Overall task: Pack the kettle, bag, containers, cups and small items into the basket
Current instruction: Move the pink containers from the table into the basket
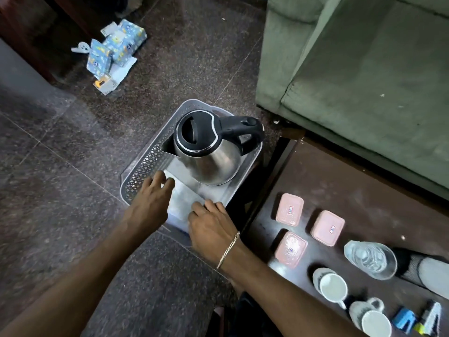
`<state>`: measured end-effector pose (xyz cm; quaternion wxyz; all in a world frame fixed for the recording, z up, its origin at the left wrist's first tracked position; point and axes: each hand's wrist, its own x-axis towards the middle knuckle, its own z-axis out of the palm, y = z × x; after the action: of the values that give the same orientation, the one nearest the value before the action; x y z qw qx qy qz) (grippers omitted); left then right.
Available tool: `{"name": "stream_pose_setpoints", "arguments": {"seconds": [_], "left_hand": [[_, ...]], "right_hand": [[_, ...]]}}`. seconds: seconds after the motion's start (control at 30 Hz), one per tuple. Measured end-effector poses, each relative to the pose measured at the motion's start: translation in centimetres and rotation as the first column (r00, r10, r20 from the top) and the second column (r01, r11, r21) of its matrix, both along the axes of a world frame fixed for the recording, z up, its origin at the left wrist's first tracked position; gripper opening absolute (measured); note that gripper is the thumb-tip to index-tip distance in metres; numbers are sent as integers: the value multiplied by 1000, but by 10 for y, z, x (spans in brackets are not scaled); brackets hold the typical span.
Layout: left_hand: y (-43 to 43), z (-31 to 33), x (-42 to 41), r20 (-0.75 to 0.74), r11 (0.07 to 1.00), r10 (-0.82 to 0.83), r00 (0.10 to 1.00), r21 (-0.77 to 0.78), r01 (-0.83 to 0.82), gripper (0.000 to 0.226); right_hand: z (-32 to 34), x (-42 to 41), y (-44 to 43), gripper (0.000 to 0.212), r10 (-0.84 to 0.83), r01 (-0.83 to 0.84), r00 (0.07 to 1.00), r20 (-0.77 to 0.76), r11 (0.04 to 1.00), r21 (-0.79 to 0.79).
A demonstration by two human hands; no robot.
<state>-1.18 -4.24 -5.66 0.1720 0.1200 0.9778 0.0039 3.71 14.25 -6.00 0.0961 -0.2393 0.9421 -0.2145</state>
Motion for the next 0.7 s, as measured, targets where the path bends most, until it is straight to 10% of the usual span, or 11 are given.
{"name": "stream_pose_setpoints", "arguments": {"seconds": [0.4, 0.7], "left_hand": [[150, 34, 55, -88, 874, -72, 994, 475, 105, 42], [249, -42, 37, 115, 918, -313, 943, 290, 270, 72]], "right_hand": [[15, 41, 167, 15, -393, 387, 918, -42, 915, -113], [-47, 63, 287, 63, -509, 394, 852, 125, 780, 486]]}}
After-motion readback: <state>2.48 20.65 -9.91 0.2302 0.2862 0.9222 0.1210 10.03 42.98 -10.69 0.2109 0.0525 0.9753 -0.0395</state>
